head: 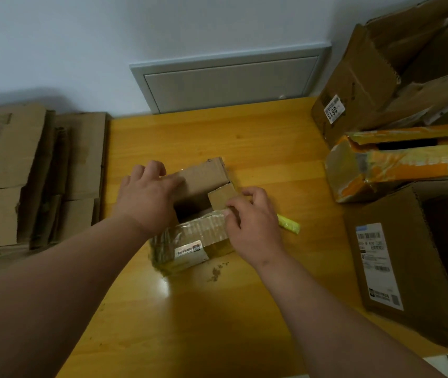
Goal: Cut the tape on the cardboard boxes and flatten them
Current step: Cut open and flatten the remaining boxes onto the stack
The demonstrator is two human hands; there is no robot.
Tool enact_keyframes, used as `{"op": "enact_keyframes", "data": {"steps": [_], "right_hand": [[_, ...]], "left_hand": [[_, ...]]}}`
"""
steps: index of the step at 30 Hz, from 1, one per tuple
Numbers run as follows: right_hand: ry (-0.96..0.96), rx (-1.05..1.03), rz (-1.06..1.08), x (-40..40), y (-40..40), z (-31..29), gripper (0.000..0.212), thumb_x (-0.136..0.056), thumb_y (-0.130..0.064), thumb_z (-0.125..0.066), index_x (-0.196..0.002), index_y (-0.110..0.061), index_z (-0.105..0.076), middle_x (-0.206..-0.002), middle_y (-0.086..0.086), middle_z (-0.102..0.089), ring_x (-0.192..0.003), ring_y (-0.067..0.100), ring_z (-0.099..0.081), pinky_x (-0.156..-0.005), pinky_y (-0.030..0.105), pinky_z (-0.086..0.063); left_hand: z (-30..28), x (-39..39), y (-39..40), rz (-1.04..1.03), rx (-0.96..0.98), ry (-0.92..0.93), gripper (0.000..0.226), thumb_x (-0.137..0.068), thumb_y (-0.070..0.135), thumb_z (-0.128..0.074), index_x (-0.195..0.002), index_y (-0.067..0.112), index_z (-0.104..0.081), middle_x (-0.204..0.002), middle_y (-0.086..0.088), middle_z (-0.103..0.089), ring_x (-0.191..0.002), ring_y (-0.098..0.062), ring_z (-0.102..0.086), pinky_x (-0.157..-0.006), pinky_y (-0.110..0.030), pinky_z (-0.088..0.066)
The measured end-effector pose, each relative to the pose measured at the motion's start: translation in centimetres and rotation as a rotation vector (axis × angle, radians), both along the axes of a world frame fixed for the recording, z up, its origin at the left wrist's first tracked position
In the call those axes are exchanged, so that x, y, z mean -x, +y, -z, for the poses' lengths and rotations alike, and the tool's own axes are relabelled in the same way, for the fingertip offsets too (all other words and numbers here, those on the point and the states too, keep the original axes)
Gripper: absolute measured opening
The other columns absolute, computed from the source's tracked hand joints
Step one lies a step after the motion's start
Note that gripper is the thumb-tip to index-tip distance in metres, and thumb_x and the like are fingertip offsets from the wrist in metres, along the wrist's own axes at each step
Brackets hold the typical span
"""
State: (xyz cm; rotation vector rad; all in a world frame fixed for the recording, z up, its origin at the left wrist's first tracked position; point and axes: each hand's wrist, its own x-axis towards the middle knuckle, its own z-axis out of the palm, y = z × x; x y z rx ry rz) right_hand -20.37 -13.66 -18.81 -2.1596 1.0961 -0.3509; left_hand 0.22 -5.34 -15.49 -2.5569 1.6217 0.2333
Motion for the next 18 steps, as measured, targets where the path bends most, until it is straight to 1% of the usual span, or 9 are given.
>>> {"op": "enact_keyframes", "data": {"steps": [2,5,8,10,14,16,18], "right_hand": [[-0.031,0.045,0.002,-0.2,-0.1,-0.4,0.012,-0.089,-0.023,-0.063,-0.096,-0.015,-0.069,-0.122,0.006,-0.047,-0.113,0.021,-0.042,-0.091,0.038,-0.041],[-0.048,0.106,-0.046,0.1,0.0,-0.9,0.006,-0.083,-0.017,-0.067,-0.087,-0.012,-0.066,-0.101,0.002,-0.052,-0.098,0.020,-0.047,-0.082,0.035,-0.038],[-0.054,0.130,-0.075,1.0,0.6,-0.9,0.006,-0.080,-0.015,-0.066,-0.081,-0.012,-0.061,-0.087,0.001,-0.053,-0.084,0.021,-0.050,-0.077,0.037,-0.037],[-0.073,0.126,-0.064,1.6,1.1,-0.8,0.008,-0.079,-0.015,-0.065,-0.079,-0.013,-0.057,-0.084,-0.001,-0.051,-0.077,0.017,-0.045,-0.075,0.034,-0.032],[-0.104,0.121,-0.061,2.1,1.9,-0.9,0.012,-0.080,-0.019,-0.061,-0.078,-0.020,-0.049,-0.082,-0.008,-0.045,-0.073,0.011,-0.037,-0.076,0.031,-0.026],[-0.125,0.094,-0.055,2.2,2.1,-1.1,0.016,-0.080,-0.022,-0.059,-0.077,-0.023,-0.043,-0.079,-0.008,-0.044,-0.072,0.013,-0.039,-0.078,0.032,-0.029],[-0.177,0.052,-0.034,2.3,2.2,-1.4,0.020,-0.082,-0.027,-0.059,-0.071,-0.024,-0.042,-0.072,-0.008,-0.044,-0.069,0.016,-0.044,-0.081,0.032,-0.036]], "left_hand": [[0.4,0.1,0.9,-0.038,-0.059,0.057,0.063,-0.091,0.048,-0.058,-0.148,0.040,-0.033,-0.133,-0.004,-0.033,-0.116,-0.027,-0.032,-0.099,-0.043,-0.037],[0.7,0.8,1.6,-0.140,-0.098,0.185,0.073,-0.091,0.055,-0.057,-0.153,0.041,-0.021,-0.138,-0.003,-0.029,-0.122,-0.026,-0.031,-0.101,-0.041,-0.038],[0.7,1.1,1.4,-0.209,-0.121,0.262,0.080,-0.088,0.058,-0.060,-0.154,0.041,-0.020,-0.141,-0.001,-0.025,-0.124,-0.026,-0.028,-0.105,-0.041,-0.036],[0.4,1.1,1.1,-0.245,-0.138,0.316,0.084,-0.084,0.062,-0.063,-0.154,0.041,-0.021,-0.140,0.001,-0.023,-0.125,-0.026,-0.026,-0.105,-0.041,-0.036],[0.2,1.2,0.8,-0.275,-0.203,0.337,0.100,-0.074,0.065,-0.072,-0.154,0.043,-0.016,-0.140,0.003,-0.019,-0.125,-0.028,-0.025,-0.104,-0.042,-0.038],[0.0,1.3,0.6,-0.294,-0.254,0.326,0.107,-0.070,0.061,-0.079,-0.153,0.047,-0.013,-0.141,0.003,-0.017,-0.123,-0.029,-0.026,-0.103,-0.043,-0.039],[-0.4,1.3,0.3,-0.329,-0.279,0.343,0.106,-0.071,0.053,-0.082,-0.152,0.049,-0.015,-0.142,0.003,-0.017,-0.124,-0.030,-0.028,-0.102,-0.044,-0.041]]}}
